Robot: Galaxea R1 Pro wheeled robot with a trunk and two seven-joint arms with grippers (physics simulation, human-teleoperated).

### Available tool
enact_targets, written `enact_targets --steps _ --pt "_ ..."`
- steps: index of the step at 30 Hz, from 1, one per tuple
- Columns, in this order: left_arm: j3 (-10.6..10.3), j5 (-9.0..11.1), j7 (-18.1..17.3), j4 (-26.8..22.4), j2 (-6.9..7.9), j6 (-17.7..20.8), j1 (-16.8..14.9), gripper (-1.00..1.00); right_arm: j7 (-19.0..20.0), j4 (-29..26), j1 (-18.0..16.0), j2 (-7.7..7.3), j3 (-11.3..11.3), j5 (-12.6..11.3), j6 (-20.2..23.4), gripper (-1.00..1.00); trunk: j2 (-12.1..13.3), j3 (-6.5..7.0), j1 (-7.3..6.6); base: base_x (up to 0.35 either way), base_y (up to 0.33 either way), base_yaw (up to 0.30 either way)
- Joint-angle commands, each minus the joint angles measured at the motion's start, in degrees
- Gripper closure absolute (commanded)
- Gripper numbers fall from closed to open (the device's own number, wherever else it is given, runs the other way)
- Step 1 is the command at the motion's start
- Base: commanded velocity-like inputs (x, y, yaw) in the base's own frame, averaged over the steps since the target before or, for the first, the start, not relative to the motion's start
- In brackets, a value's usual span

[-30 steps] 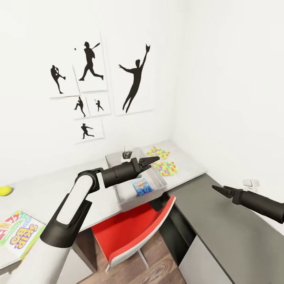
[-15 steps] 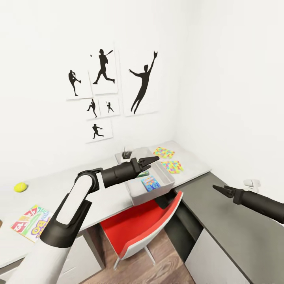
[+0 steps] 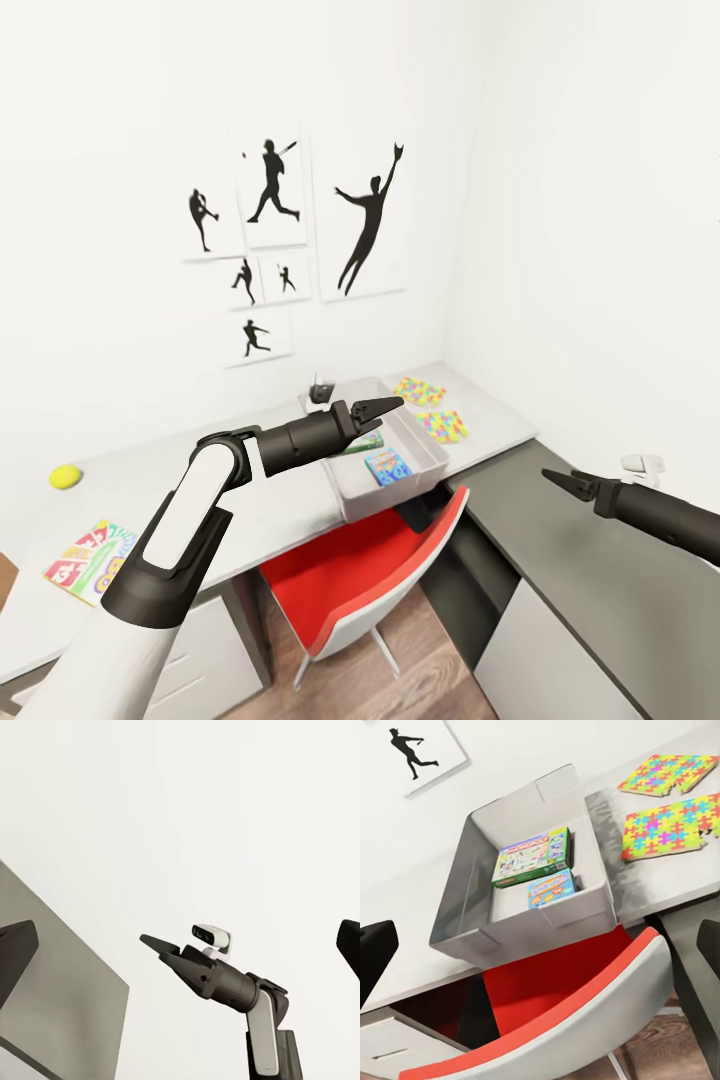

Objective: Put all the toys in the child's room - the three board games (two on the bed and one on the table), the two jigsaw puzzles on the table, and the tennis ball on the table - inside the toy box on the table in the child's room.

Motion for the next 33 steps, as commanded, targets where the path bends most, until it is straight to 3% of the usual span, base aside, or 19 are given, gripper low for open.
enact_targets --steps 1,15,33 --pt "0.0 0.4 0.3 0.0 0.03 0.1 -0.1 -1.00 0.0 0.0 -0.1 -0.06 0.0 -0.3 0.5 -1.00 -0.1 -0.03 0.04 -0.011 0.015 0.006" --pt "0.0 0.4 0.3 0.0 0.04 0.0 -0.1 -1.00 0.1 0.0 -0.1 -0.37 -0.1 -0.3 0.7 -1.00 -0.1 1.06 0.04 -0.014 0.028 0.041" --pt "0.0 0.4 0.3 0.0 0.09 0.0 -0.1 -1.00 0.1 0.0 -0.1 -0.19 -0.1 -0.4 0.8 -1.00 -0.1 1.27 0.04 -0.085 0.215 0.008"
